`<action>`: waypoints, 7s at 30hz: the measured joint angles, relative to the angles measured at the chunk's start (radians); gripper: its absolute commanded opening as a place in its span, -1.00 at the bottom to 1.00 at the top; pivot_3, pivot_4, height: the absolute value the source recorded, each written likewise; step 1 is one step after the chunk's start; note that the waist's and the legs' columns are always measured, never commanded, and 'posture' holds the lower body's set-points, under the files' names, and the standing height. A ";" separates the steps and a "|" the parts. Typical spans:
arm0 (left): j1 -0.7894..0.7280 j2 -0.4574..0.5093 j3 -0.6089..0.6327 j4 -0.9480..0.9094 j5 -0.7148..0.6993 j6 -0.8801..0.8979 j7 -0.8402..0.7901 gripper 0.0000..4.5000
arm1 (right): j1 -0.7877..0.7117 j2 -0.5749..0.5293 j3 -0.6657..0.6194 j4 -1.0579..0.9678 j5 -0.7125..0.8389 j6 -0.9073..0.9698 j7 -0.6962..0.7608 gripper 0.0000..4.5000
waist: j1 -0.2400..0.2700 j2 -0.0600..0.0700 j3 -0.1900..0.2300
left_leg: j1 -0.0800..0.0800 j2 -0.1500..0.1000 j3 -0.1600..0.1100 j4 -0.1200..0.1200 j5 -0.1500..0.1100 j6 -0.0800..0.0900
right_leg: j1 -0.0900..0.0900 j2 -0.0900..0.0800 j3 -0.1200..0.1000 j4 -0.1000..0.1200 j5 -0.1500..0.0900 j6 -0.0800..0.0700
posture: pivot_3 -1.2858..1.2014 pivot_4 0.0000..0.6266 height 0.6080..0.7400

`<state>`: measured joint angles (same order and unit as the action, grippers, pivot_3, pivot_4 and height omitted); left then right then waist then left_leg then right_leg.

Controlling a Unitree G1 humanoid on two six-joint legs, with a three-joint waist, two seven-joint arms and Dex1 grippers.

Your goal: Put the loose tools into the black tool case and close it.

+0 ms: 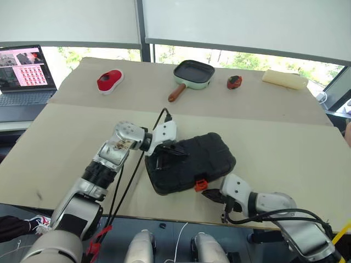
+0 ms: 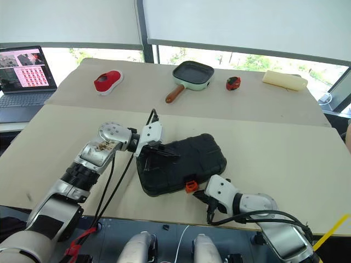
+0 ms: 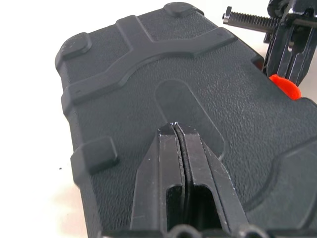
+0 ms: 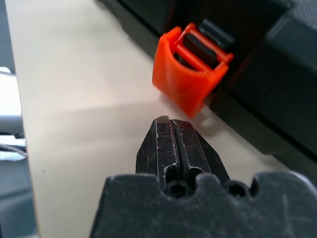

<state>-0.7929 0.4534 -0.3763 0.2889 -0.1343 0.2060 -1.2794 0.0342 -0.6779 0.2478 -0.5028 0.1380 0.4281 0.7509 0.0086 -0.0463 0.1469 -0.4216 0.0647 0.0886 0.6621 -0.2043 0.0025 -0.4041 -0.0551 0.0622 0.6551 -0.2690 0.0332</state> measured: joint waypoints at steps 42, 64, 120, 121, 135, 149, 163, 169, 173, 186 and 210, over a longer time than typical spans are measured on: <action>-0.009 -0.056 -0.033 0.064 0.093 -0.184 -0.007 -0.99 | 0.104 0.237 -0.175 -0.237 0.230 0.420 -0.240 0.25 | -0.016 0.000 -0.002 | 0.005 0.001 -0.001 0.000 0.001 0.000 | 0.004 0.000 0.001 0.001 0.001 -0.001 | 0.03 -0.52 1.00; -0.017 -0.070 -0.034 0.090 0.097 -0.213 -0.003 -0.99 | 0.076 -0.057 0.011 -0.233 0.047 0.230 -0.148 -0.99 | -0.017 -0.002 -0.004 | 0.004 0.000 -0.001 0.000 0.001 0.000 | 0.004 0.000 0.000 -0.002 -0.004 0.007 | 0.03 -0.52 1.00; -0.028 -0.072 -0.040 0.117 0.123 -0.251 -0.018 -0.99 | 0.021 0.197 0.097 0.090 -0.303 -0.191 -0.183 -0.99 | -0.025 -0.008 -0.015 | 0.006 0.003 0.000 -0.002 0.000 0.001 | 0.007 0.000 -0.001 -0.008 0.001 -0.004 | 0.03 -0.52 1.00; -0.031 -0.072 -0.040 0.120 0.128 -0.253 -0.018 -0.99 | 0.021 0.201 0.097 0.093 -0.311 -0.197 -0.189 -0.99 | -0.025 -0.007 -0.015 | 0.006 0.003 0.000 -0.002 0.000 0.001 | 0.007 0.000 0.000 -0.008 0.001 -0.004 | 0.03 -0.52 1.00; -0.050 -0.104 -0.035 0.178 0.137 -0.297 -0.018 -0.99 | 0.087 0.187 -0.065 -0.115 -0.284 -0.166 -0.209 -0.99 | -0.021 -0.006 -0.015 | 0.004 0.002 0.000 -0.002 0.000 0.001 | 0.005 0.000 0.000 -0.008 0.002 0.000 | 0.03 -0.52 1.00; -0.055 -0.126 -0.035 0.210 0.137 -0.335 -0.018 -0.99 | 0.194 0.270 -0.220 -0.310 -0.013 0.239 -0.178 -0.16 | -0.011 -0.005 -0.016 | 0.002 0.002 -0.001 -0.002 0.000 0.001 | 0.004 -0.001 -0.001 -0.009 0.003 -0.002 | 0.03 -0.52 1.00; -0.067 -0.123 -0.036 0.223 0.138 -0.339 -0.036 -0.99 | 0.167 0.461 -0.138 -0.264 0.111 0.489 -0.368 0.03 | -0.017 -0.001 -0.020 | -0.001 0.001 -0.001 -0.002 0.000 0.001 | 0.001 -0.001 -0.001 -0.009 0.001 -0.005 | 0.03 -0.52 1.00; -0.069 -0.123 -0.036 0.227 0.138 -0.340 -0.038 -0.99 | 0.117 0.460 -0.131 -0.225 0.112 0.469 -0.391 0.45 | -0.018 -0.001 -0.020 | -0.001 0.001 -0.001 -0.002 0.000 0.001 | 0.001 -0.001 -0.001 -0.009 0.001 -0.004 | 0.03 -0.52 1.00; -0.070 -0.123 -0.036 0.227 0.138 -0.340 -0.038 -0.99 | 0.102 0.453 -0.106 -0.208 0.111 0.459 -0.396 0.45 | -0.018 -0.001 -0.020 | -0.001 0.001 -0.002 -0.002 0.000 0.001 | 0.001 -0.001 -0.001 -0.009 0.003 -0.002 | 0.03 -0.52 1.00; -0.070 -0.121 -0.035 0.228 0.138 -0.340 -0.034 -0.99 | 0.086 0.432 -0.086 -0.138 0.084 0.387 -0.418 -0.08 | -0.021 -0.001 -0.020 | -0.002 0.001 -0.002 -0.002 0.000 0.001 | 0.001 -0.001 -0.001 -0.009 0.002 -0.002 | 0.03 -0.52 1.00; -0.073 -0.126 -0.035 0.247 0.139 -0.361 -0.021 -0.99 | 0.133 0.329 -0.060 -0.219 0.072 0.319 -0.410 -0.36 | -0.020 -0.001 -0.020 | -0.002 0.001 -0.002 -0.002 0.000 0.001 | 0.001 -0.001 -0.001 -0.010 0.000 -0.003 | 0.03 -0.52 1.00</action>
<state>-0.8655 0.3271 -0.4112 0.5360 0.0048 -0.1554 -1.3007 0.1670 -0.3485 0.1875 -0.7219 0.2101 0.7469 0.3411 -0.0110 -0.0475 0.1271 -0.4238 0.0659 0.0870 0.6598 -0.2042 0.0035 -0.4034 -0.0561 0.0611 0.6448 -0.2693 0.0306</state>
